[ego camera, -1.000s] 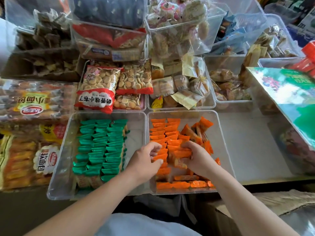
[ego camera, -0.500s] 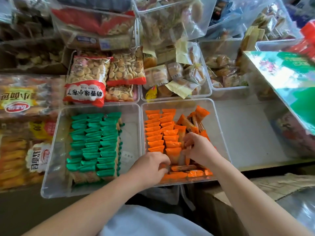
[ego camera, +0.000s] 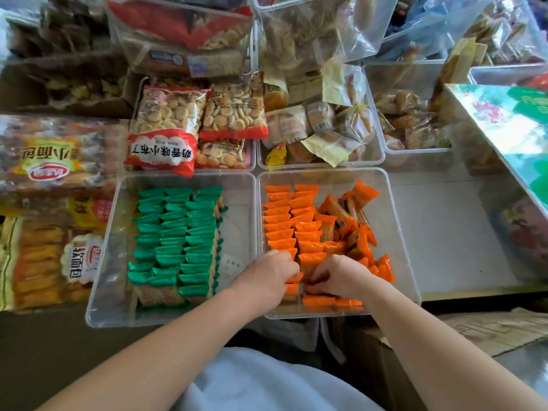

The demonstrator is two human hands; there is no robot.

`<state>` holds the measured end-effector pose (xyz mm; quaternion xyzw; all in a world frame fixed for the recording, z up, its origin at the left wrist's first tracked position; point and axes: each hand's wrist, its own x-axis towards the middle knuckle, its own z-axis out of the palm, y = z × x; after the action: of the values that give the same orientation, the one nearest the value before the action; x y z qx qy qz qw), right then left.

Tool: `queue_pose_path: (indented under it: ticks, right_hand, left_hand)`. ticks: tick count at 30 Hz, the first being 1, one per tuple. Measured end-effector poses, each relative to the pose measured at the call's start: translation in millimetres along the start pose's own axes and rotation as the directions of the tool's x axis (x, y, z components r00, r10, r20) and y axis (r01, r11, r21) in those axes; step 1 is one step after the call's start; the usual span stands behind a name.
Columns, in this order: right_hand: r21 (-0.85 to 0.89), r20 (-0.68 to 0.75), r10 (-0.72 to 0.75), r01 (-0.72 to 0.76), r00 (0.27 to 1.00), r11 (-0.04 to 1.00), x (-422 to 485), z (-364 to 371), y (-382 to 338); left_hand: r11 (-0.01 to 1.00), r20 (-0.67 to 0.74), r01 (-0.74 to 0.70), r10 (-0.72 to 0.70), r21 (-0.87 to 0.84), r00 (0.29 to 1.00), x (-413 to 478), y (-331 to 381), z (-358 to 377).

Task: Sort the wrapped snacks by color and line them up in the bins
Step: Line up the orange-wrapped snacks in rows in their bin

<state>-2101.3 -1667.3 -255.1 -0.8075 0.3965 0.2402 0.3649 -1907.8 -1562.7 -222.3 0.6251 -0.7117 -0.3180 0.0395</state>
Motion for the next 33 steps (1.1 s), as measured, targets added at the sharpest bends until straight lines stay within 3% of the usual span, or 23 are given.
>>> queue_pose_path:
  ticks: [5,8,11,14,18,20,22,24,26,29,31,33]
  right_hand:
    - [0.005,0.042,0.000,0.000,0.999,1.000,8.2,-6.5,-3.3]
    - [0.135,-0.006,-0.005,0.006,1.000,0.991,-1.8,-19.1,-6.6]
    - [0.389,-0.132,0.049,0.006,0.990,0.921,-23.0,-28.1,-4.0]
    - [0.712,-0.252,0.175,0.060,0.952,0.700,-49.9,-36.3,-6.4]
    - [0.965,-0.168,0.237,0.111,0.957,0.236,-83.1,-38.5,-20.2]
    - [0.980,-0.184,0.232,0.159,0.955,0.121,-92.6,-34.2,-25.2]
    - [0.978,-0.204,0.229,0.191,0.952,0.079,-99.6,-33.0,-29.4]
    - [0.971,-0.230,0.237,0.205,0.944,0.126,-103.3,-35.0,-33.0]
    - [0.932,-0.287,0.273,0.201,0.918,0.302,-102.4,-36.7,-32.6]
    - [0.829,-0.388,0.360,0.151,0.848,0.538,-95.0,-35.2,-22.5]
    - [0.785,-0.437,0.407,0.120,0.802,0.608,-93.7,-31.0,-13.8]
    - [0.791,-0.421,0.432,0.089,0.798,0.605,-95.9,-26.0,-6.4]
  left_hand:
    - [0.916,-0.127,0.021,-0.078,-0.401,0.989,-18.4,-6.0,-3.0]
    - [0.909,-0.094,0.034,-0.080,-0.414,0.992,-21.3,-6.0,-3.1]
    - [0.925,-0.102,0.052,-0.097,-0.376,0.990,-19.6,0.1,-2.2]
    - [0.890,-0.095,0.121,-0.180,-0.440,0.979,-16.6,12.8,-3.3]
    - [0.696,-0.067,0.158,-0.285,-0.700,0.956,-9.5,33.8,-9.7]
    - [0.578,-0.047,0.136,-0.291,-0.804,0.955,-9.4,40.5,-14.9]
    - [0.516,-0.038,0.112,-0.272,-0.849,0.962,-10.8,45.5,-22.5]
    - [0.508,-0.038,0.104,-0.261,-0.855,0.965,-11.2,46.6,-27.8]
    - [0.541,-0.039,0.106,-0.249,-0.834,0.968,-9.0,45.8,-29.1]
    - [0.710,-0.012,0.135,-0.198,-0.691,0.980,-0.7,41.4,-18.9]
    - [0.839,0.107,0.203,-0.173,-0.506,0.979,4.4,40.7,-6.7]
    - [0.893,0.262,0.234,-0.137,-0.385,0.955,7.9,46.9,3.3]
